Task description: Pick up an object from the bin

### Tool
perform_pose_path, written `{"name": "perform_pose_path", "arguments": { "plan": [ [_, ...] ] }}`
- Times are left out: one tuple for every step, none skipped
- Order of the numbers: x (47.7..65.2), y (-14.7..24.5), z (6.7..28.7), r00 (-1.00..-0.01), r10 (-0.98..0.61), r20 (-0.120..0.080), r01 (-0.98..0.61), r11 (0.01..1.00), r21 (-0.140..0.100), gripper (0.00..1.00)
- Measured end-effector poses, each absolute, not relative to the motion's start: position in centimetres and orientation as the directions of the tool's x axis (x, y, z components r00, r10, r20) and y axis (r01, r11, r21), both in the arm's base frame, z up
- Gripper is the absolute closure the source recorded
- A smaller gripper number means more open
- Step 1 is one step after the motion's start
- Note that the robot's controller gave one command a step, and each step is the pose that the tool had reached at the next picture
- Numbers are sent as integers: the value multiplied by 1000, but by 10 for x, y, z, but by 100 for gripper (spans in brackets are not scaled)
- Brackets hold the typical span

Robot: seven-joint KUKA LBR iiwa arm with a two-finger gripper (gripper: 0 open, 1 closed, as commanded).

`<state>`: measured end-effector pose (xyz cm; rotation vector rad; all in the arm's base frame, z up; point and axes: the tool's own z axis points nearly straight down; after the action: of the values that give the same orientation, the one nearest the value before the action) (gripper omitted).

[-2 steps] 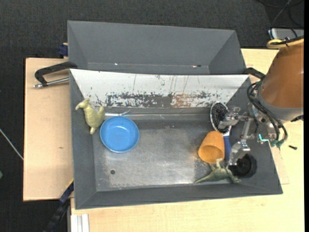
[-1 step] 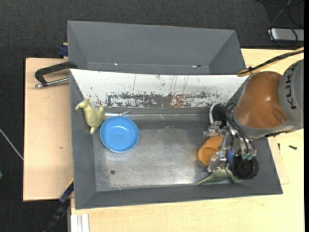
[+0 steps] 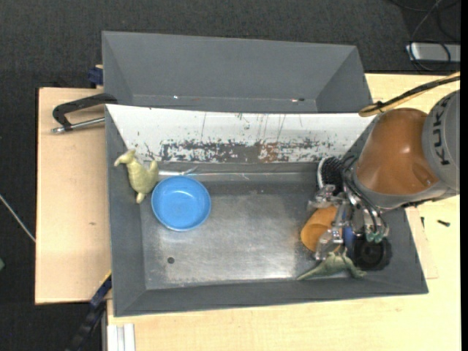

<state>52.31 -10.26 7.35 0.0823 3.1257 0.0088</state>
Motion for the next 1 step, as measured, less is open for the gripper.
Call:
{"name": "perform_pose_path", "arguments": {
  "plan": [
    [511, -112, 188, -1000, 25, -15, 25, 1000, -2, 100]
  ]
}}
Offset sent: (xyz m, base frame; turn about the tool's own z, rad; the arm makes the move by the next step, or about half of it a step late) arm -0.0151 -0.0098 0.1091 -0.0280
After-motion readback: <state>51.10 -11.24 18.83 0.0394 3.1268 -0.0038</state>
